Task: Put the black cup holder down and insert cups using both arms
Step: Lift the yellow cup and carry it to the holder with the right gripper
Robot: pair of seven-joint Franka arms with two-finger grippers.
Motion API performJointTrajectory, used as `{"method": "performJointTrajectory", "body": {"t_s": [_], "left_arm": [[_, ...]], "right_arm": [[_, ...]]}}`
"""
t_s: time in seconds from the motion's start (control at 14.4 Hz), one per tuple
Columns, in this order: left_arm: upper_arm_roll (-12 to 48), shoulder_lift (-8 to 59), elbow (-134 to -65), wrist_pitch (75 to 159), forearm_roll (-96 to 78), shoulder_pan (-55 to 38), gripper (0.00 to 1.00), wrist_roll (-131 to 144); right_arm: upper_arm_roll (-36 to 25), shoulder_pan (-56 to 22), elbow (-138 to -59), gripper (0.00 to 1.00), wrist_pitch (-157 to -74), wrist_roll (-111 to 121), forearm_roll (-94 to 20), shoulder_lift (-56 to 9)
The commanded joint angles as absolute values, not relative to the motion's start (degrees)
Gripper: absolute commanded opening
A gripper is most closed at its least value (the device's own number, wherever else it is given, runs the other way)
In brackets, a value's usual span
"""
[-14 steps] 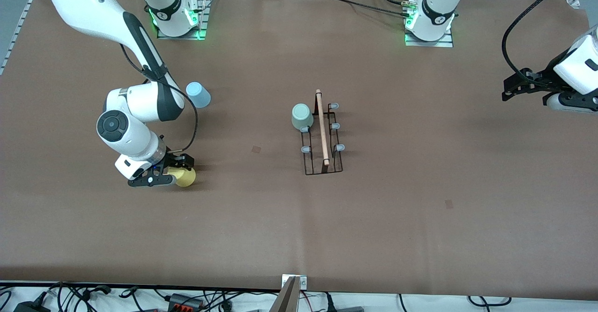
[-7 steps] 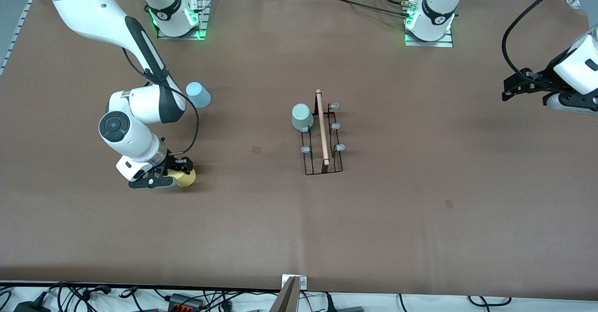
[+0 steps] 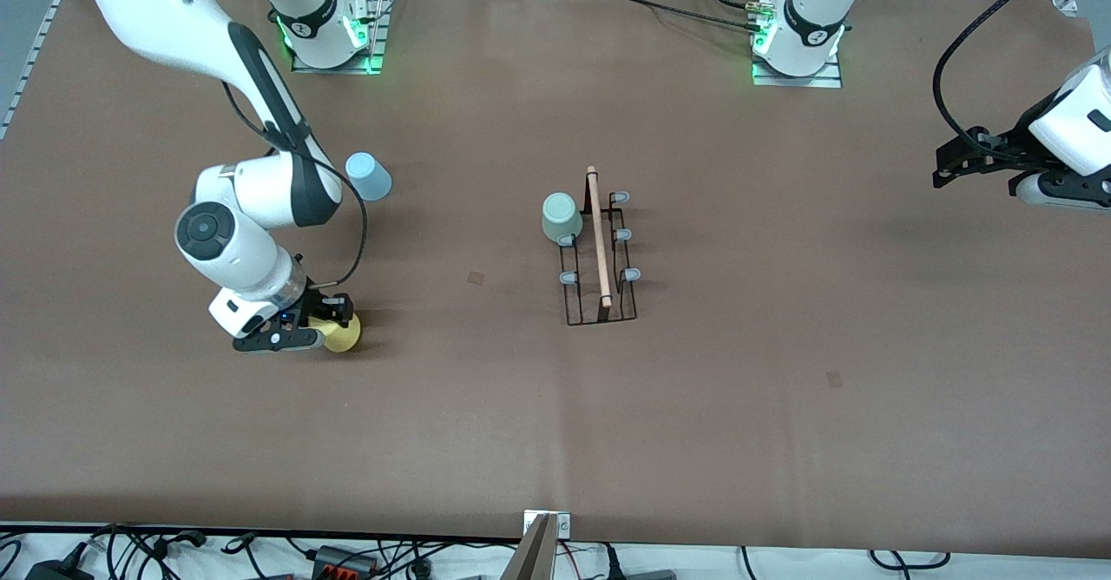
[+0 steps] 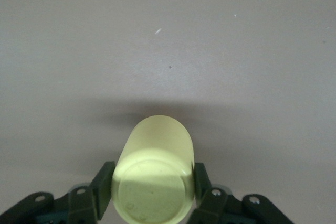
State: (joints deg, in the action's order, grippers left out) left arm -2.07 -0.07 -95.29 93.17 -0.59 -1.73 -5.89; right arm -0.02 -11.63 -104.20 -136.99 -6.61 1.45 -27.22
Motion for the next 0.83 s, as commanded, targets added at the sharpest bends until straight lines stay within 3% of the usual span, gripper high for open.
{"method": "performJointTrajectory", "body": {"t_s": [0.0, 0.35, 0.76], "left_arm": [[-2.1, -0.5, -94.9, 92.3, 0.6, -1.8, 1.0, -5.8], [-2.1, -0.5, -94.9, 92.3, 0.6, -1.8, 1.0, -5.8], [-2.1, -0.5, -94.9, 92.4, 0.6, -1.8, 1.0, -5.8]], "right_arm": [[0.3, -13.8, -105.4, 0.09, -128.3, -12.4, 1.1, -18.2], [4.1, -19.1, -104.0, 0.09, -123.3, -34.6, 0.8, -14.4], [4.7, -30.5, -94.9, 0.09, -122.2, -56.3, 1.6, -18.1]]}}
